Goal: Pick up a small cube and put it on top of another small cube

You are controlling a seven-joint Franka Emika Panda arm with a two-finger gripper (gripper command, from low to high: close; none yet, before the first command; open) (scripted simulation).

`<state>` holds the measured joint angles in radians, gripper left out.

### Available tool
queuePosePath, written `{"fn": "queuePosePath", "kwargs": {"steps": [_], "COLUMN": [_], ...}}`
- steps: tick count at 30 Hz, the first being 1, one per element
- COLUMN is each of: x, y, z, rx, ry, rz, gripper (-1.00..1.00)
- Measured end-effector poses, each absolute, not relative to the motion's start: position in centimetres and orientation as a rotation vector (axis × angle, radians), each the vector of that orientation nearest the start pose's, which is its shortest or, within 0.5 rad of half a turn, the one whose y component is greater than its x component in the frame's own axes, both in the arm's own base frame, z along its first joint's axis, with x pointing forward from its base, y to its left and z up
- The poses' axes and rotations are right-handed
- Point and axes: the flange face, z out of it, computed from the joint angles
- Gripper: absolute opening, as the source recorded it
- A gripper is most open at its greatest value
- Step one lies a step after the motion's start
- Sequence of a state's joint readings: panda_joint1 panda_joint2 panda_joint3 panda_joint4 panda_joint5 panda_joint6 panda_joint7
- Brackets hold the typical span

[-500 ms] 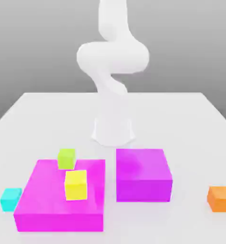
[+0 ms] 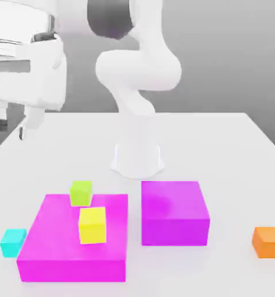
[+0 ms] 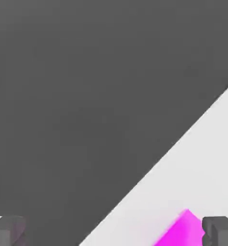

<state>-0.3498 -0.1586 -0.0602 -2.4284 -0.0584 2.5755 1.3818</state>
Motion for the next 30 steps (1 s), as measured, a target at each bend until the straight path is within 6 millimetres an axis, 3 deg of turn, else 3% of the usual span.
{"fn": "queuePosePath", "kwargs": {"steps": [5,10,15,16,23,28,30], "x": [42.1,38.0,37.1,37.0,37.0,37.0,37.8], "y": [-25.7,-28.1,-28.6,-28.6,-28.6,-28.5,-26.6], "z": [30.2,20.8,14.2,13.1,12.9,18.2,20.4], "rx": [-1.608,-1.305,-1.237,-1.236,-1.234,-1.240,-1.375], "ry": [2.616,2.845,2.887,2.888,2.888,2.886,2.824], "rz": [-0.240,-0.040,-0.001,-0.001,-0.002,-0.002,-0.002], "gripper": [0.00,0.00,0.00,-1.00,-1.00,-1.00,-1.00]}}
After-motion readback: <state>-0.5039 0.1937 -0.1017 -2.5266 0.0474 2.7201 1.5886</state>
